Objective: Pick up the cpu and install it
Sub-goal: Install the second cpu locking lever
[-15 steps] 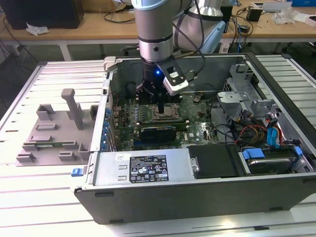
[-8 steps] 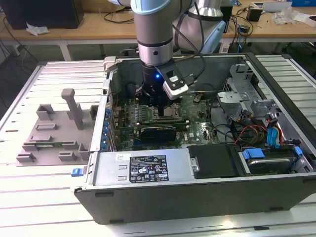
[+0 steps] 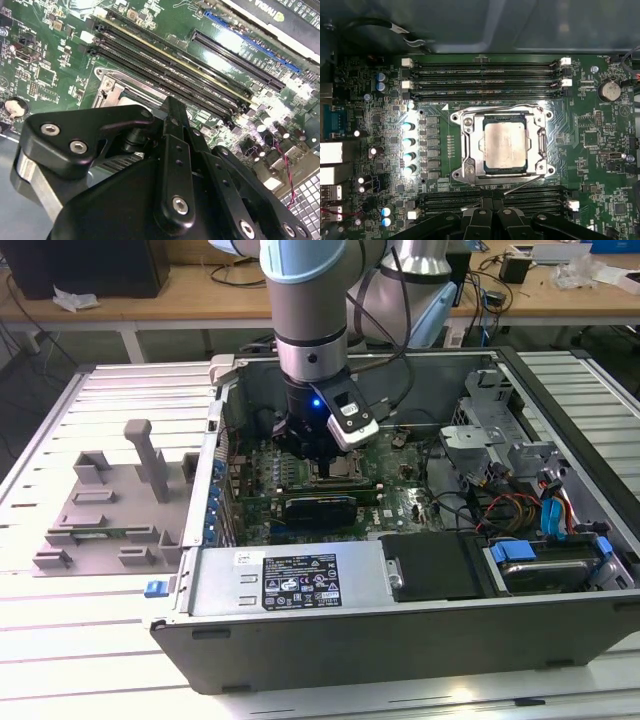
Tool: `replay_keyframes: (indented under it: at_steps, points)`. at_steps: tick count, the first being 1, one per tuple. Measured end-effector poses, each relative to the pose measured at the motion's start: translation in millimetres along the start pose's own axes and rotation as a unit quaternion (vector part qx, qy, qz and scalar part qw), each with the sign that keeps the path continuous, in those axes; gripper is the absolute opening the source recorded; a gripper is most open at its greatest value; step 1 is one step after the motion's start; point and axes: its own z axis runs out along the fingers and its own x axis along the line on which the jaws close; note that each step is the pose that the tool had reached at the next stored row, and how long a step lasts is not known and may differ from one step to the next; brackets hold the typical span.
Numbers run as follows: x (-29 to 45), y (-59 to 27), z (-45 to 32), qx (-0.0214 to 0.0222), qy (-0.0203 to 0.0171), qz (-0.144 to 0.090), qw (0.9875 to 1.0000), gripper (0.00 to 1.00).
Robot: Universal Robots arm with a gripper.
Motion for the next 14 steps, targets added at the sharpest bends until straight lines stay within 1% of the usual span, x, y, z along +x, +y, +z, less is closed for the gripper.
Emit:
replay_keyframes:
  at_steps: [3,6,8,10,11,12,14]
  points:
    - [0.0,0.0,0.1,-0.0001,0.0000,0.000,1.0000,0.11]
    - [3.9,-0.2,1.3,-0.0022,-0.0047,-0.001,1.0000,0.11]
    - [5.4,-0.4,2.7,-0.0044,-0.0066,-0.005,1.0000,0.11]
    - [5.9,-1.3,4.2,-0.0055,-0.0074,-0.009,0.9999,0.11]
    - [6.1,-3.6,6.1,-0.0069,-0.0074,-0.012,0.9999,0.11]
    - [6.9,-5.9,7.6,-0.0093,-0.0073,-0.013,0.9998,0.11]
    - [9.0,-6.0,8.4,-0.0099,-0.0073,-0.013,0.9998,0.11]
